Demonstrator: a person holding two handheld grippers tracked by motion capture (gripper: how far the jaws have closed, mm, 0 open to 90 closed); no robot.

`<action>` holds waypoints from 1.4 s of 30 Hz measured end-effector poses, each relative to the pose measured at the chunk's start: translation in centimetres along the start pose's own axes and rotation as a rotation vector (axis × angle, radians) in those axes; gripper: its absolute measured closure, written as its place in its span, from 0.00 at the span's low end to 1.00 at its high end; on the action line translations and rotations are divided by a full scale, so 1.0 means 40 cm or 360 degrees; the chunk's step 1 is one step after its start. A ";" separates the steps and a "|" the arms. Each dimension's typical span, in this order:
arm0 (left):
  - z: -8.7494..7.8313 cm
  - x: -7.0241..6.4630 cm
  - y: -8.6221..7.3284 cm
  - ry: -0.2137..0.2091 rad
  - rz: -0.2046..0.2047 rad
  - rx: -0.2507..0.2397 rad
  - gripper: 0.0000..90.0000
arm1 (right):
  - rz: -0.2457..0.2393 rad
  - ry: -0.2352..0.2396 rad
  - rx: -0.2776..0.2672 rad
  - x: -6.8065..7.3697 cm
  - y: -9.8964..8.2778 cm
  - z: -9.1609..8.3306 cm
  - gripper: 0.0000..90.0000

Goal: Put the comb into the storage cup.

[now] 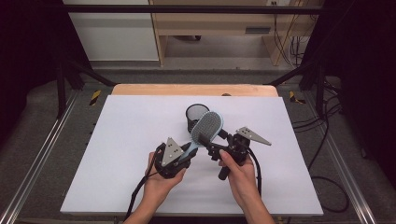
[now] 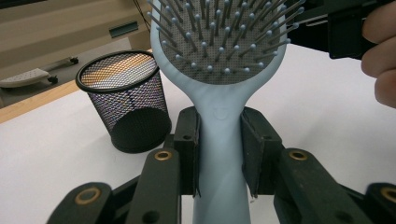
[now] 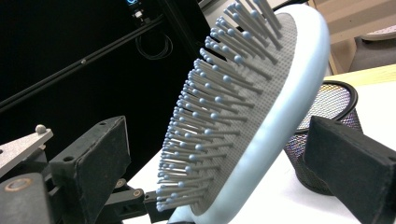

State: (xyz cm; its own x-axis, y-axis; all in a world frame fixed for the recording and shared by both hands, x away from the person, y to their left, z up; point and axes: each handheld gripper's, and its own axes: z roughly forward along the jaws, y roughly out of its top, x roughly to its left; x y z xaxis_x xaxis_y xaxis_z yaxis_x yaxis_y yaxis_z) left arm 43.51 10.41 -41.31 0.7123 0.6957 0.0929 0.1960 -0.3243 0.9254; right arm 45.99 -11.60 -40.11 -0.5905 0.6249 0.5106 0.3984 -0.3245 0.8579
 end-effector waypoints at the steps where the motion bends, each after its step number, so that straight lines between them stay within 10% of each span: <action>1: 0.000 -0.001 0.000 -0.0004 0.0002 0.0001 0.77 | 0.0003 -0.0001 -0.0001 0.000 0.000 0.000 0.08; 42: 0.006 -0.021 -0.001 -0.0028 0.0036 0.0009 0.77 | 0.0104 0.0015 0.0009 -0.015 0.001 -0.006 0.22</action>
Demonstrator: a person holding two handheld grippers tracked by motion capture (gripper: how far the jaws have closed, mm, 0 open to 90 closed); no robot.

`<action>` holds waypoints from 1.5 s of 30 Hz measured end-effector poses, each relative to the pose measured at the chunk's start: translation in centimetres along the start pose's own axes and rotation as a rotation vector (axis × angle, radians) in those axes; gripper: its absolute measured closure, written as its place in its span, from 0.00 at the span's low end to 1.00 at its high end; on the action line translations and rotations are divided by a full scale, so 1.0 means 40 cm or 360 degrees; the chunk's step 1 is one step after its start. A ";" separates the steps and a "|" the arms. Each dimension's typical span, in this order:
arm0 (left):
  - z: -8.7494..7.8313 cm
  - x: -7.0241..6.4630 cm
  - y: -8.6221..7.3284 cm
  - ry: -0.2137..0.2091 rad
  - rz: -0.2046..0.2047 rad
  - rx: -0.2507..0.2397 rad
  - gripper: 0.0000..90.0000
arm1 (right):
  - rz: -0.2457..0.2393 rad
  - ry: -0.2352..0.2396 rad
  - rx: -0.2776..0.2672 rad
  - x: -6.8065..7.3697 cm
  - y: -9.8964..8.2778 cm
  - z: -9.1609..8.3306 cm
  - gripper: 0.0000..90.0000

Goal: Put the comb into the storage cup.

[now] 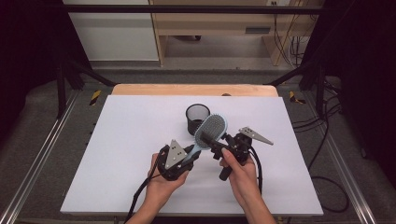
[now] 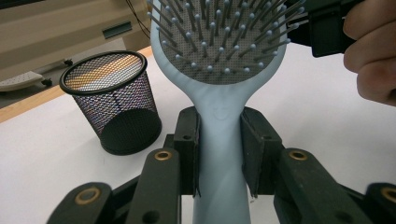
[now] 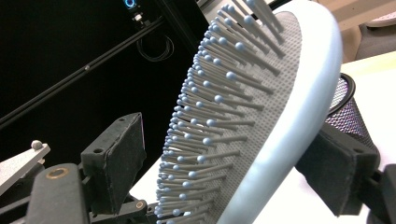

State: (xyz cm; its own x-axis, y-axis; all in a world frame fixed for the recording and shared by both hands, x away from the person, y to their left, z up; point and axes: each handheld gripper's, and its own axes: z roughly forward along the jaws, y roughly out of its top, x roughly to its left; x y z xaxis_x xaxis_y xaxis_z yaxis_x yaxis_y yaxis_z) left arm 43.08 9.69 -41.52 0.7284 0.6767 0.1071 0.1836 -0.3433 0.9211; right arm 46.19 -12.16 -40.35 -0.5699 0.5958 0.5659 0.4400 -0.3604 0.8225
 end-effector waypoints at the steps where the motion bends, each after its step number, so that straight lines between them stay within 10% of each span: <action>1: 0.001 -0.001 0.000 -0.0001 0.0001 0.0000 0.77 | 0.0001 0.0000 0.0000 0.000 0.000 0.000 0.22; 45: 0.016 -0.004 -0.015 -0.0029 -0.0005 0.0034 0.77 | 0.0097 0.0039 -0.0001 -0.025 -0.009 -0.008 0.49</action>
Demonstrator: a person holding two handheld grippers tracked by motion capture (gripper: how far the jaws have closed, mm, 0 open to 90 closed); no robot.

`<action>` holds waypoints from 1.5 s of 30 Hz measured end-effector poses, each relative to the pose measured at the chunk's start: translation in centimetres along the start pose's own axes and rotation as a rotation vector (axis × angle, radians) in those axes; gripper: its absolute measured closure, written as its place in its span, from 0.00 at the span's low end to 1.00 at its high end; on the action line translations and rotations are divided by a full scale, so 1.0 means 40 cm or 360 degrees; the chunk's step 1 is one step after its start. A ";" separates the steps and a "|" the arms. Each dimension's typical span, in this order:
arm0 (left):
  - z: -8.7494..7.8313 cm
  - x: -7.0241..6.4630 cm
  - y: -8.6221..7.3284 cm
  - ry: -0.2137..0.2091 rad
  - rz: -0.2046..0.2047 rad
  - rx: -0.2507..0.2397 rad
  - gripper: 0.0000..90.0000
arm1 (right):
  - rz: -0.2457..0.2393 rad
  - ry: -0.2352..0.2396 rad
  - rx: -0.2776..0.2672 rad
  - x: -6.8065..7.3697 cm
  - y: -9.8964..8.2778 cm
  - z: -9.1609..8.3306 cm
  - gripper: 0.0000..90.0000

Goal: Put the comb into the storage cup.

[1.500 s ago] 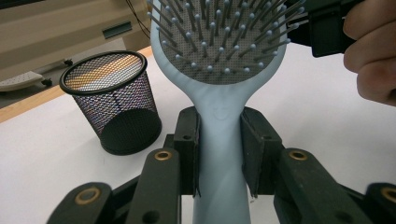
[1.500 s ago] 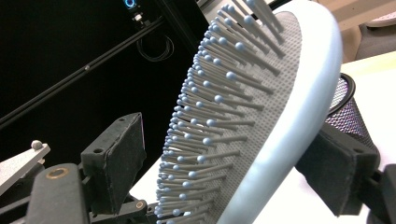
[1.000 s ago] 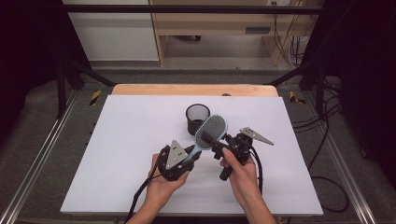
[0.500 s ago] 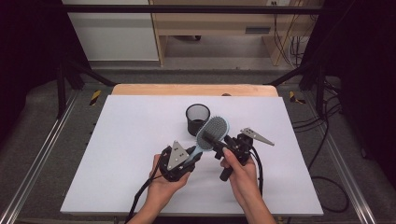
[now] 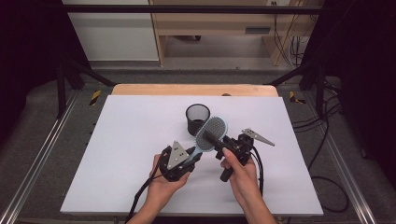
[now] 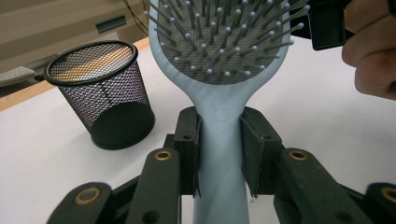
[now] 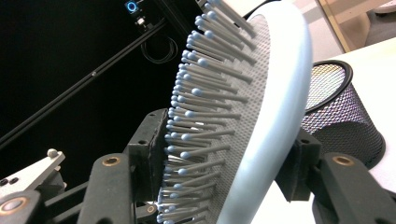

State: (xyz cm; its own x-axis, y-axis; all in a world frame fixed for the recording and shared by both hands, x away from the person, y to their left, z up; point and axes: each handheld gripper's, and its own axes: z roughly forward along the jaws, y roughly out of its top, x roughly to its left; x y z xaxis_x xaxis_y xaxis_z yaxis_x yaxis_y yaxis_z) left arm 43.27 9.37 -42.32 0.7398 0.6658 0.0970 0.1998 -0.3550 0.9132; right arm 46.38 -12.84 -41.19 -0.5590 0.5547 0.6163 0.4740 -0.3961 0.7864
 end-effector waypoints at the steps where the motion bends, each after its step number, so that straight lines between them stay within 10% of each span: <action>1: 0.001 0.000 -0.001 -0.0002 -0.0002 0.0000 0.77 | 0.0006 0.0002 0.0000 -0.001 0.000 0.000 0.49; 45: 0.008 0.009 -0.013 -0.0038 -0.0045 0.0033 0.77 | -0.0091 0.0029 0.0034 0.016 -0.003 0.002 0.59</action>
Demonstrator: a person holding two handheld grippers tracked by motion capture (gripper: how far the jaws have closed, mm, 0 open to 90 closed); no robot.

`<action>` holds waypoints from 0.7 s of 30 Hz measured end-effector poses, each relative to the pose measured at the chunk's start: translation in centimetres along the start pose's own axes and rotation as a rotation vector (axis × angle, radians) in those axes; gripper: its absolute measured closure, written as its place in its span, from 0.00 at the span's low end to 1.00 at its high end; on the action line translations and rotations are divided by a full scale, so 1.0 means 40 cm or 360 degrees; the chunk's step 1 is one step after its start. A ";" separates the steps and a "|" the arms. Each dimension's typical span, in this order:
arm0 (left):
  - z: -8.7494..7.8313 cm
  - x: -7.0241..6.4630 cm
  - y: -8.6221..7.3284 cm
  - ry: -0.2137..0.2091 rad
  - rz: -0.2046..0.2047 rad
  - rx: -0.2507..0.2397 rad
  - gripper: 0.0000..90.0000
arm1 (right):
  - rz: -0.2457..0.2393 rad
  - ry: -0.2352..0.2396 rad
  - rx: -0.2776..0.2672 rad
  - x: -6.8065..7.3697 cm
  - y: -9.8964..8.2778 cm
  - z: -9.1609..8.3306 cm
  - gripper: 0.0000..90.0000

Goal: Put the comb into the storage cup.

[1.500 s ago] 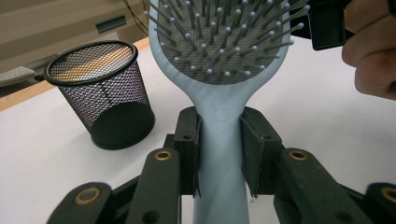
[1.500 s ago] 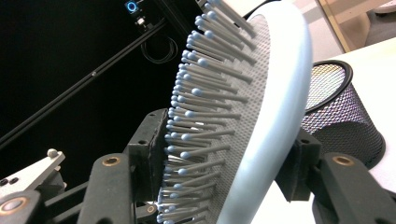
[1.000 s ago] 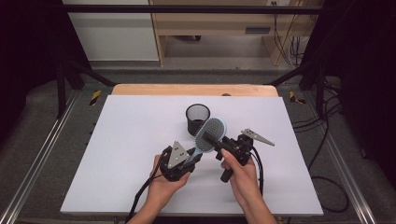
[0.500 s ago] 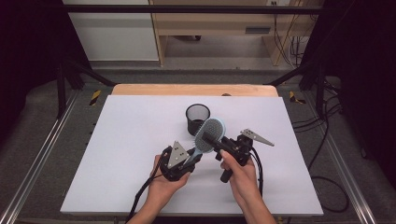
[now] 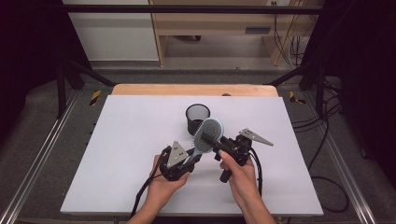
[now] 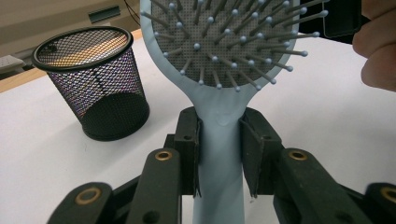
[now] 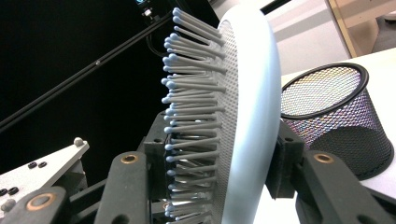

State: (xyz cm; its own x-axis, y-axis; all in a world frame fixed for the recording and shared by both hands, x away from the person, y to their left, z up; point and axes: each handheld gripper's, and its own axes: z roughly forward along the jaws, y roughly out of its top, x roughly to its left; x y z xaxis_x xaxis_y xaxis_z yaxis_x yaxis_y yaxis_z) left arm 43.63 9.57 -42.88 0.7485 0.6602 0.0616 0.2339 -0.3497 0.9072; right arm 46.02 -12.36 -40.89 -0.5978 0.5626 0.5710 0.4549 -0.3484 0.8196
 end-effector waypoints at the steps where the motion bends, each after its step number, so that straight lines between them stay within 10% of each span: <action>1: 0.000 0.000 0.000 -0.0001 -0.0001 0.0000 0.77 | 0.0002 0.0001 0.0002 0.001 0.000 0.000 0.59; 21: 0.000 0.006 -0.002 -0.0009 -0.0025 -0.0001 0.77 | -0.0054 -0.0018 -0.0006 0.012 -0.002 0.006 0.61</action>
State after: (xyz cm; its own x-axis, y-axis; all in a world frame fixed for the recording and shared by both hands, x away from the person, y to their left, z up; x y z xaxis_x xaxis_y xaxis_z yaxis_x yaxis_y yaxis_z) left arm 43.76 9.76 -42.95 0.7484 0.6618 0.0450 0.2453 -0.3392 0.9082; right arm 45.83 -11.88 -40.70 -0.6053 0.5826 0.5424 0.4321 -0.3318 0.8386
